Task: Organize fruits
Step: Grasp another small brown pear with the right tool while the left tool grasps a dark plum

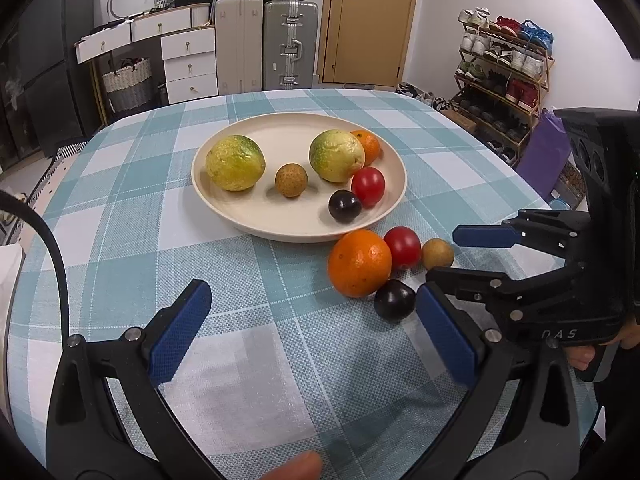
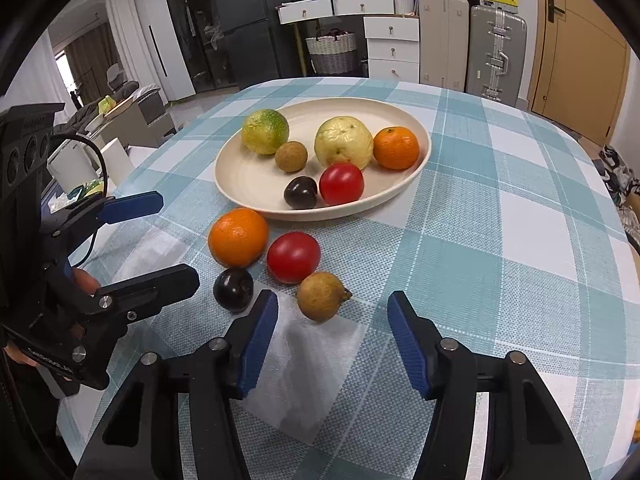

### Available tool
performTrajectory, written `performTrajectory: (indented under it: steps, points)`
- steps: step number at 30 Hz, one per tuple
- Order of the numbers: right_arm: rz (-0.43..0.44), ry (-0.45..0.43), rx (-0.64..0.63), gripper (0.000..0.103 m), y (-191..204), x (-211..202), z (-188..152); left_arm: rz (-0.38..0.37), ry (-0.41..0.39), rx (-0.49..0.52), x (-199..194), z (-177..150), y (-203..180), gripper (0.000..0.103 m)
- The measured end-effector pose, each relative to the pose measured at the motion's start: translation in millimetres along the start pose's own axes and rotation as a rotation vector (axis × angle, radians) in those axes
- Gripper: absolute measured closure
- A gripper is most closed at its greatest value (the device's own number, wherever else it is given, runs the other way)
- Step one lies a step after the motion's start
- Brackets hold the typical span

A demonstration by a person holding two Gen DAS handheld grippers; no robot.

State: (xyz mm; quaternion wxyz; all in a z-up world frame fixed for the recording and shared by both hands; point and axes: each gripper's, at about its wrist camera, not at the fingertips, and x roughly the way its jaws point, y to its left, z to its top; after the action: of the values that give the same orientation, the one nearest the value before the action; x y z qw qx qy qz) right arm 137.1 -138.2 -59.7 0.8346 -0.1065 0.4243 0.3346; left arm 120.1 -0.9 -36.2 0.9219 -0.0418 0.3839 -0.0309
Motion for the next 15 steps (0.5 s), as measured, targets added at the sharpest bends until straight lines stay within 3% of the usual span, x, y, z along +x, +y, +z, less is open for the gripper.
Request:
performTrajectory:
  steps: [5,15]
  points:
    - [0.009,0.004,-0.004,0.048,1.7,3.3,1.0,0.0,0.005,-0.006,1.8,0.1,1.6,0.001]
    - [0.016,-0.001,-0.025,0.063,8.0,7.2,2.3,-0.002,0.009,-0.012,2.5,0.2,2.6,0.001]
